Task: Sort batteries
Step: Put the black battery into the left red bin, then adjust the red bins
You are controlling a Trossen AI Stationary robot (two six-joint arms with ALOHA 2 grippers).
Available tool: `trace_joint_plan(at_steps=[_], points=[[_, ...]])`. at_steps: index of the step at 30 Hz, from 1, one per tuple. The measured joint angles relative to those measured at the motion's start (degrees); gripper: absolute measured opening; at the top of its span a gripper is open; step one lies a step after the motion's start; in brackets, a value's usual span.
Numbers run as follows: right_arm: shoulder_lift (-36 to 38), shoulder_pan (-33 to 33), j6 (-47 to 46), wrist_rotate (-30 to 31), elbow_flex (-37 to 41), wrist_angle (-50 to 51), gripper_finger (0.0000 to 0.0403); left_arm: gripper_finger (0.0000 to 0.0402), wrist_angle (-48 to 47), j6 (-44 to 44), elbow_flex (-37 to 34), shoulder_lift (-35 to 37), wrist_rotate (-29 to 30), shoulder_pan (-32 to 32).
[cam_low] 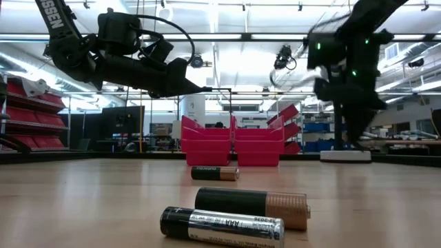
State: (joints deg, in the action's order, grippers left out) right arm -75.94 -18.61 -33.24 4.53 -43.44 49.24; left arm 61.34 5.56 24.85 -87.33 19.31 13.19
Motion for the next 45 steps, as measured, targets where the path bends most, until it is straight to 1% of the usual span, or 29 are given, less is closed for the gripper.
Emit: trace_joint_plan(at_steps=[3, 6, 8, 12, 16, 19, 22, 25, 28, 31, 35, 40, 45], points=[[2.9, 2.8, -1.6, 5.2, 0.0, -6.6, 0.003, 0.0049, 0.0, 0.0, 0.0, 0.0, 0.0, 0.0], [5.1, 4.8, -1.7, 8.6, 0.0, -12.6, 0.0031, 0.0049, 0.0, 0.0, 0.0, 0.0, 0.0, 0.0], [5.8, 5.5, -1.7, 9.5, -1.0, -14.1, 0.0033, 0.0049, 0.0, 0.0, 0.0, 0.0, 0.0, 0.0], [5.8, 6.5, -1.2, 9.9, -6.2, -15.5, 0.0033, 0.0049, 0.0, 0.1, 0.0, 0.0, 0.0, 0.0], [4.1, 7.8, 3.9, 10.7, -11.1, -23.4, 0.0033, 0.0049, 0.0, 0.1, 0.0, 0.0, 0.0, 0.0], [0.3, 8.0, 9.2, 10.3, -15.0, -30.9, 0.0033, 0.0049, 0.1, 0.1, 0.0, 0.0, 0.0, 0.0], [-5.7, 7.3, 13.7, 9.1, -19.2, -33.4, 0.0033, 0.0049, 0.4, 0.1, 0.0, 0.0, 0.0, 0.0], [-11.8, 6.7, 15.7, 8.9, -22.2, -36.3, 0.0033, 0.0049, 0.4, 0.1, 0.0, 0.0, 0.0, 0.0], [-17.4, 6.1, 17.4, 8.2, -23.7, -41.2, 0.0033, 0.0049, 0.4, 0.2, 0.0, 0.0, 0.0, 0.0], [-21.7, 5.2, 17.3, 5.9, -25.2, -44.1, 0.0039, 0.0049, 0.3, 0.5, 0.0, 0.0, 0.0, 0.0], [-25.6, 3.3, 13.6, 2.5, -26.3, -44.1, 0.0065, 0.0049, -1.0, 0.3, 0.0, 0.0, 0.0, 0.0], [-27.3, 1.7, 13.8, 1.8, -26.3, -44.5, 0.0117, 0.0049, -4.0, -0.8, 0.0, 0.0, -0.2, -0.2], [-25.9, 1.2, 15.8, 1.8, -26.3, -44.9, 0.016, 0.0049, -8.2, -4.4, 0.0, 0.0, -4.7, -1.0]])
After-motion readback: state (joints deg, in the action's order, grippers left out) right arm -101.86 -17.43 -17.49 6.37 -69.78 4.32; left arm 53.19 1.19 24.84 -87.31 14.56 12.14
